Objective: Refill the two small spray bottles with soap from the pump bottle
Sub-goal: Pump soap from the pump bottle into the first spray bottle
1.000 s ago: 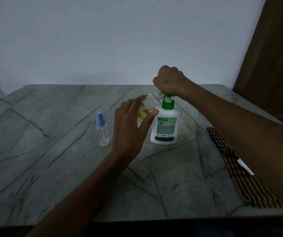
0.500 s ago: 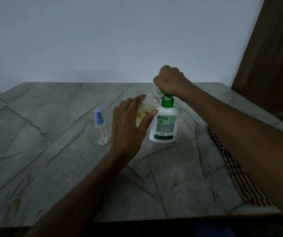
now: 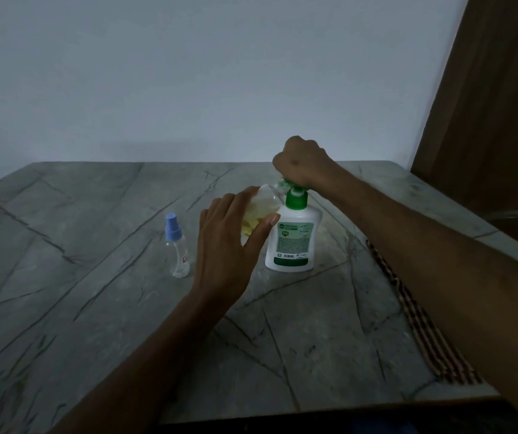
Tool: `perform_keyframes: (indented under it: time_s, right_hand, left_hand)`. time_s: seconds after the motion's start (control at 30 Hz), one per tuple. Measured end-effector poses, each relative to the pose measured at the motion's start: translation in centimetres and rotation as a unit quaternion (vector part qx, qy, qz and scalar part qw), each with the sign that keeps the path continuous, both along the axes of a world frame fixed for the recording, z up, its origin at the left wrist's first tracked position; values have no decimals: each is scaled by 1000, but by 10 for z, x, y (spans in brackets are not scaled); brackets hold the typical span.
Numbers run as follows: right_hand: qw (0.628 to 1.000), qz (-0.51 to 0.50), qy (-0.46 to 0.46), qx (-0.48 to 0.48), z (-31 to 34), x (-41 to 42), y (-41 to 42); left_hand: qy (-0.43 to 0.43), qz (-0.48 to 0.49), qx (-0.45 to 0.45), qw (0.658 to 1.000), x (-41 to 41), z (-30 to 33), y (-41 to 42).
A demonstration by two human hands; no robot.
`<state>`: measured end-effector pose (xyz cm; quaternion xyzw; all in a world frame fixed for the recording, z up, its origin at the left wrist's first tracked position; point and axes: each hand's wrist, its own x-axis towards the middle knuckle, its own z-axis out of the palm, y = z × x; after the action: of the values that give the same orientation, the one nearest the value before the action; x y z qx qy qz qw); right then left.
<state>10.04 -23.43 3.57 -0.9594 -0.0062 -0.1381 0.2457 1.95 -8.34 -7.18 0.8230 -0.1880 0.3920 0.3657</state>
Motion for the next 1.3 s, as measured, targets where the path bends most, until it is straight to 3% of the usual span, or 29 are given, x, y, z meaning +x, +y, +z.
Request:
perform_keyframes:
  time_s: [0.13, 0.33, 0.87, 1.07, 1.3]
  right_hand:
    - [999, 10, -32, -42, 9, -3, 3]
    - [1000, -4, -6, 3, -1, 3, 1]
    - [1000, 5, -10, -24, 7, 5, 2]
    - [1000, 6, 2, 25, -3, 5, -2]
    - [1000, 8, -17, -7, 6, 5, 1]
  left_hand:
    - [4, 3, -12, 1000, -1, 2, 0]
    - [4, 0, -6, 1000, 0, 1, 0]
    - [-7, 3, -8, 1000, 0, 3, -1]
    - [5, 6, 5, 1000, 1, 2, -1]
    - [9, 5, -4, 1000, -2, 4, -1]
